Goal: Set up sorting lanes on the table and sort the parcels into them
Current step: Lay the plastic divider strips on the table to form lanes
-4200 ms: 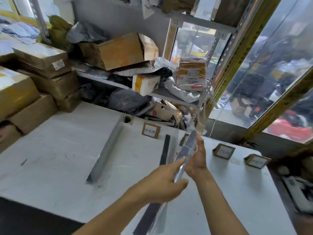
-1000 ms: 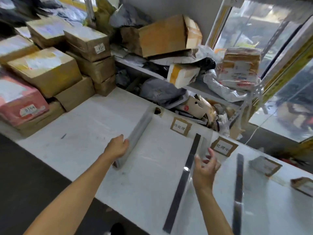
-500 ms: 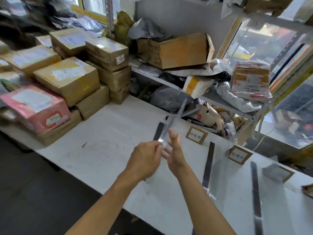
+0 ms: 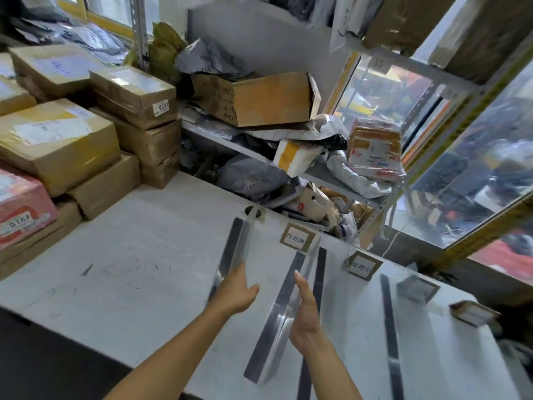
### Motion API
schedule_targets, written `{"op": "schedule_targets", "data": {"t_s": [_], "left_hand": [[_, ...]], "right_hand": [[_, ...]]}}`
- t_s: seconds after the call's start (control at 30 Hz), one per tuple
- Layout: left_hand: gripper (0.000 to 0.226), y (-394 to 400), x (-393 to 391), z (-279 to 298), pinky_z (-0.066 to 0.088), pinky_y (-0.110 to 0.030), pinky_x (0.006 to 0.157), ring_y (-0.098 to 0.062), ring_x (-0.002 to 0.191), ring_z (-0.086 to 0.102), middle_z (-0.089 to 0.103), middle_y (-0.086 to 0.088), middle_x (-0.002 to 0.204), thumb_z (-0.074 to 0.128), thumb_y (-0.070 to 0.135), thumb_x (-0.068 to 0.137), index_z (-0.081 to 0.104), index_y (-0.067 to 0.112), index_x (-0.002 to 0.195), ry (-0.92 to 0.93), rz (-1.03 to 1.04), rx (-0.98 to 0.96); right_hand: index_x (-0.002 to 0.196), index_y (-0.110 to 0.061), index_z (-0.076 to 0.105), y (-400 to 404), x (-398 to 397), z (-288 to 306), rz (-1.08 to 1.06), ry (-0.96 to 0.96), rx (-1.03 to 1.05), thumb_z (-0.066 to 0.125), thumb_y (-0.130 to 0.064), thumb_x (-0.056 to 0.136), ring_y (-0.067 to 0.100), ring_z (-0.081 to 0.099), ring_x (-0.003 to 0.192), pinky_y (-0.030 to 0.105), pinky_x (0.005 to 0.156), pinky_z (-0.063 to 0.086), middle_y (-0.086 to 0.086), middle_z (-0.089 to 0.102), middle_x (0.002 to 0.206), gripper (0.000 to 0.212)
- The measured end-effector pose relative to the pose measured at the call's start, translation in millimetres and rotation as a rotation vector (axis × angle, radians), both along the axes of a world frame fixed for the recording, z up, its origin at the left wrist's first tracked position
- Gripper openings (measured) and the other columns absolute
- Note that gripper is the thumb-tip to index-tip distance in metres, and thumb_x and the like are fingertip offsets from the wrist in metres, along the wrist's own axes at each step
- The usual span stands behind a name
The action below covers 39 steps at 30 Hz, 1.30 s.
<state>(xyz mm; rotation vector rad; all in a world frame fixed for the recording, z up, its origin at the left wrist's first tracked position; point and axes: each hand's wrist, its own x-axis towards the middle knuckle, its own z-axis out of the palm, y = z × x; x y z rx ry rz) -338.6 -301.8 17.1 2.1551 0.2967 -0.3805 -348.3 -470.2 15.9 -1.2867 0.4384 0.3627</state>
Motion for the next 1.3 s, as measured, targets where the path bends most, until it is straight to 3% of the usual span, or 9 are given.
{"op": "schedule_targets", "data": {"t_s": [0.13, 0.3, 0.47, 0.63, 0.73, 0.87, 1.03, 1.2, 1.3], "left_hand": [[0.029, -1, 12, -6, 0.052, -0.041, 0.095, -0.034, 0.112, 0.062, 0.065, -0.016, 0.125, 0.039, 0.021, 0.103, 0.059, 0.011, 0.121, -0.064, 0.02, 0.165], [0.025, 18, 14, 11, 0.051, -0.037, 0.083, -0.036, 0.102, 0.064, 0.065, -0.017, 0.116, 0.042, 0.015, 0.1, 0.06, 0.004, 0.114, -0.115, 0.141, 0.286], [0.019, 42, 1, 48, 0.054, -0.031, 0.074, -0.025, 0.085, 0.065, 0.071, -0.01, 0.102, 0.052, 0.015, 0.097, 0.066, 0.008, 0.106, -0.253, 0.272, 0.212], [0.013, 30, -54, 110, 0.051, -0.013, 0.065, -0.005, 0.081, 0.065, 0.066, 0.012, 0.099, 0.061, 0.024, 0.097, 0.06, 0.028, 0.109, -0.318, 0.092, 0.104], [0.016, 14, -91, 133, 0.057, -0.018, 0.074, -0.003, 0.085, 0.067, 0.067, 0.018, 0.101, 0.061, 0.03, 0.095, 0.059, 0.034, 0.11, -0.32, -0.055, 0.055], [0.012, 2, -116, 144, 0.059, -0.024, 0.073, 0.001, 0.08, 0.066, 0.069, 0.022, 0.093, 0.06, 0.037, 0.089, 0.058, 0.037, 0.101, -0.298, -0.203, -0.006], [0.03, -8, -115, 148, 0.06, -0.023, 0.077, -0.003, 0.086, 0.067, 0.064, 0.021, 0.103, 0.068, 0.043, 0.081, 0.053, 0.046, 0.107, -0.13, -0.394, -0.128], [0.063, -34, -102, 137, 0.05, -0.033, 0.105, 0.001, 0.117, 0.052, 0.046, 0.025, 0.134, 0.066, 0.047, 0.086, 0.031, 0.055, 0.138, -0.028, -0.517, -0.204], [0.081, -61, -89, 131, 0.033, -0.045, 0.119, -0.01, 0.144, 0.031, 0.024, 0.021, 0.159, 0.061, 0.058, 0.086, 0.013, 0.056, 0.151, 0.008, -0.521, -0.395]], "right_hand": [[0.141, -0.027, 0.057, -7, -3, -7, -0.071, 0.041, 0.017, 0.081, -0.072, 0.061, 0.04, 0.066, 0.118, 0.057, 0.097, 0.056, 0.016, 0.064, 0.136, 0.095], [0.152, -0.04, 0.041, -11, 12, -34, -0.036, 0.12, -0.039, 0.083, -0.074, 0.062, 0.044, 0.052, 0.132, 0.066, 0.105, 0.046, 0.014, 0.044, 0.156, 0.105], [0.153, -0.035, 0.04, 11, 26, -3, 0.012, 0.028, 0.005, 0.082, -0.077, 0.058, 0.042, 0.057, 0.126, 0.062, 0.098, 0.053, 0.013, 0.051, 0.149, 0.112], [0.145, -0.037, 0.047, 27, 48, 34, 0.061, -0.03, 0.041, 0.078, -0.085, 0.052, 0.039, 0.064, 0.117, 0.054, 0.084, 0.061, 0.011, 0.062, 0.136, 0.109], [0.144, -0.037, 0.046, 23, 63, 47, 0.023, 0.034, 0.075, 0.076, -0.09, 0.042, 0.049, 0.058, 0.122, 0.065, 0.093, 0.052, 0.024, 0.057, 0.135, 0.119], [0.155, -0.019, 0.038, -2, 68, 60, -0.033, 0.039, 0.179, 0.069, -0.083, 0.065, 0.055, 0.035, 0.142, 0.067, 0.115, 0.032, 0.038, 0.036, 0.151, 0.115], [0.144, -0.017, 0.046, -22, 58, 62, -0.006, 0.022, 0.142, 0.078, -0.086, 0.052, 0.035, 0.058, 0.093, 0.051, 0.08, 0.055, 0.014, 0.053, 0.107, 0.12], [0.11, -0.019, 0.052, -39, 35, 74, -0.067, -0.017, 0.137, 0.065, -0.074, 0.072, 0.028, 0.055, 0.084, 0.038, 0.07, 0.051, 0.009, 0.053, 0.096, 0.068], [0.127, -0.017, 0.049, -55, 27, 75, -0.107, -0.043, 0.142, 0.066, -0.077, 0.068, 0.026, 0.055, 0.089, 0.039, 0.071, 0.051, 0.008, 0.054, 0.1, 0.086]]}}
